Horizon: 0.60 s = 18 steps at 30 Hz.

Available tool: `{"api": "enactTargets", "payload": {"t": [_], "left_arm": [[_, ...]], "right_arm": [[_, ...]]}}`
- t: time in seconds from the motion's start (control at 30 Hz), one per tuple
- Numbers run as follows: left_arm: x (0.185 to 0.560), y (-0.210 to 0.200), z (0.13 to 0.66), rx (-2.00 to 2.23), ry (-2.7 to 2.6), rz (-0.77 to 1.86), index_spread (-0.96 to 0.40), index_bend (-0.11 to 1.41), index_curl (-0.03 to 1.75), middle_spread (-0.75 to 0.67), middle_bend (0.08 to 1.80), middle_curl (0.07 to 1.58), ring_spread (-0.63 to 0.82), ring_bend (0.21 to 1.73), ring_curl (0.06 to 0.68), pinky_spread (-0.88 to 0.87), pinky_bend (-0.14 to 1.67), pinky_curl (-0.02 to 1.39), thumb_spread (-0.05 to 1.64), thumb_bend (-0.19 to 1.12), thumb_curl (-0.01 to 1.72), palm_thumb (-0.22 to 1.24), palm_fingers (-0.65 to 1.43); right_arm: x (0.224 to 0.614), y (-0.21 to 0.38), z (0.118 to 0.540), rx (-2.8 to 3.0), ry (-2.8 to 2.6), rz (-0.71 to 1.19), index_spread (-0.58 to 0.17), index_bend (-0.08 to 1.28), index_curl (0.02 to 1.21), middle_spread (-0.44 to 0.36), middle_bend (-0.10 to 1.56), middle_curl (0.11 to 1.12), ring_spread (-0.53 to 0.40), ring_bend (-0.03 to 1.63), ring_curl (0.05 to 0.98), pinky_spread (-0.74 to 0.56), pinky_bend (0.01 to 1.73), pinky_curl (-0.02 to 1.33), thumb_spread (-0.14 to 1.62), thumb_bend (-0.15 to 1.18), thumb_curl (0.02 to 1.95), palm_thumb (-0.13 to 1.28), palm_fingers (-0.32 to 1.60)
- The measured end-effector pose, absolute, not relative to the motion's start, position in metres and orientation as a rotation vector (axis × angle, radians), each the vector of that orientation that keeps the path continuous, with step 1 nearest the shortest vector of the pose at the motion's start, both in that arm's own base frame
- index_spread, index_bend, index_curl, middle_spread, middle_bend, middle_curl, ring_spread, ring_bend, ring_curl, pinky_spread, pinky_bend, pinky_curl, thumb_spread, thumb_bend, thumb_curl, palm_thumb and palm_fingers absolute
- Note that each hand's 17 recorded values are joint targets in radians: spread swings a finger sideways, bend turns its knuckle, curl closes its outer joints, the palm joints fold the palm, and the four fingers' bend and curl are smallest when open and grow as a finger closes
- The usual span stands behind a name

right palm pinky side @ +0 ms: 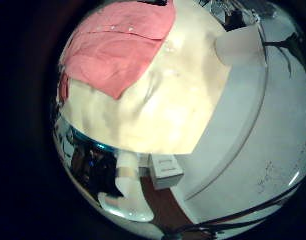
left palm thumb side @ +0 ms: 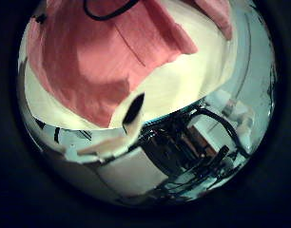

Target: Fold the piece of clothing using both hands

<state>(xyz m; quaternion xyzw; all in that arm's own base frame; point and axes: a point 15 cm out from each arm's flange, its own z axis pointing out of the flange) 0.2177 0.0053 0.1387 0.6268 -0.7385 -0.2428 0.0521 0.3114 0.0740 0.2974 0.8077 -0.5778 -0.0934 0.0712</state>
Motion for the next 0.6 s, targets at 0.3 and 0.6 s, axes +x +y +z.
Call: {"api": "enactTargets", "payload": {"t": [0.3, 0.6], "left_arm": [[0.232, 0.004, 0.14, 1.934, -2.246, -0.742, -0.13, 0.17, 0.21, -0.35, 0.81, 0.66, -0.43, 1.09, 0.352, -0.58, 1.02, 0.47, 0.92, 0.04, 0.41, 0.72, 0.94], [0.238, 0.005, 0.146, 1.955, -2.243, -0.726, -0.3, 0.27, 0.26, -0.48, 0.81, 0.82, -0.5, 1.2, 0.447, -0.68, 1.1, 0.52, 0.94, 0.01, 0.46, 0.9, 0.96]], "right_arm": [[0.294, 0.07, 0.263, 2.38, -1.706, -0.344, -0.216, 0.14, 0.28, 0.141, 0.22, 0.34, 0.261, 0.41, 0.223, 0.34, 0.39, 0.27, 1.01, -0.02, 0.3, 0.43, 0.19], [0.292, 0.069, 0.216, 2.342, -1.659, -0.376, -0.189, 0.16, 0.29, 0.091, 0.22, 0.35, 0.188, 0.44, 0.237, 0.25, 0.35, 0.27, 1.01, -0.02, 0.31, 0.47, 0.25]]}}
